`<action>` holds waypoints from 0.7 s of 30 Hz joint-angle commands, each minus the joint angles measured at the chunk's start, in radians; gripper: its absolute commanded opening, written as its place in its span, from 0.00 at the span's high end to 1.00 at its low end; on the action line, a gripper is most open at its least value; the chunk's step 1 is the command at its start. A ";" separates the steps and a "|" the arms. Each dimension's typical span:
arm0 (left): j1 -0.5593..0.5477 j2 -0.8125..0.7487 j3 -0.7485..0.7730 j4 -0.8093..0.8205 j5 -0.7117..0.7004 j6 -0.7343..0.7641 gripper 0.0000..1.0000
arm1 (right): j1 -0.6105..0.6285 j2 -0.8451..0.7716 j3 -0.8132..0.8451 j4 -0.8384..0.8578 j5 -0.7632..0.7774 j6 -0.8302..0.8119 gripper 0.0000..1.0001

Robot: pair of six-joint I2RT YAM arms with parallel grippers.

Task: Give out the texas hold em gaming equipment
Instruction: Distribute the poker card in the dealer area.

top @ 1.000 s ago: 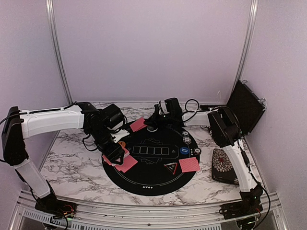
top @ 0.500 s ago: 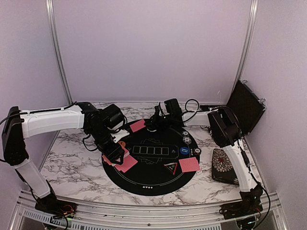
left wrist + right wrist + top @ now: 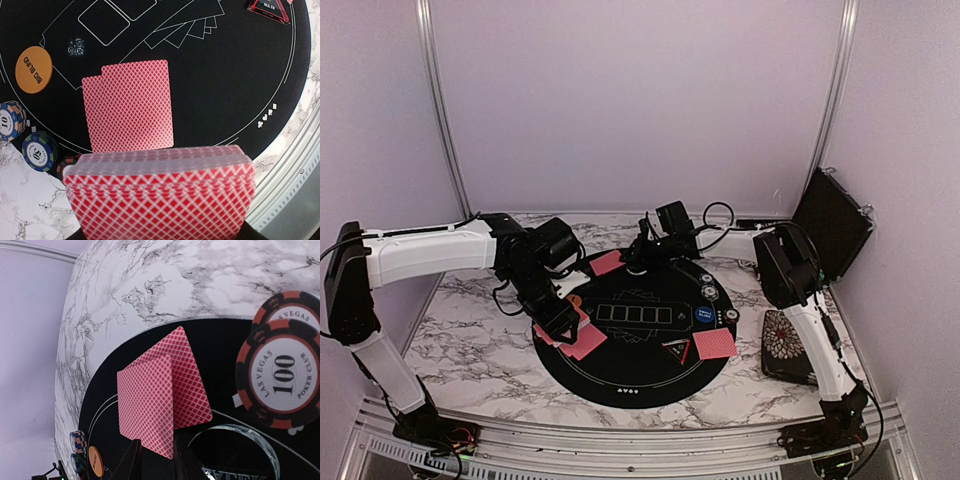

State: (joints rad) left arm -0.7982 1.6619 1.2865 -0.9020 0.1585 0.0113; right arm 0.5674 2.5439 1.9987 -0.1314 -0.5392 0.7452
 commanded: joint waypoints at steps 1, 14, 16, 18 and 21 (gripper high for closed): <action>0.006 0.007 0.003 0.008 0.018 0.004 0.45 | 0.012 -0.030 0.063 -0.070 0.045 -0.052 0.78; 0.007 0.009 0.004 0.009 0.020 0.004 0.45 | 0.024 -0.028 0.137 -0.156 0.127 -0.125 0.75; 0.007 0.009 0.005 0.009 0.021 0.004 0.45 | 0.026 -0.028 0.141 -0.160 0.130 -0.128 0.75; 0.007 0.010 0.004 0.009 0.020 0.004 0.45 | 0.026 -0.028 0.144 -0.162 0.127 -0.128 0.75; 0.007 0.011 0.004 0.009 0.021 0.004 0.45 | 0.028 -0.032 0.141 -0.165 0.126 -0.130 0.75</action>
State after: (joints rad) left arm -0.7982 1.6619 1.2865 -0.9020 0.1608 0.0113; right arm 0.5827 2.5439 2.0987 -0.2714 -0.4313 0.6331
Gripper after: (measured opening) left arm 0.668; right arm 0.247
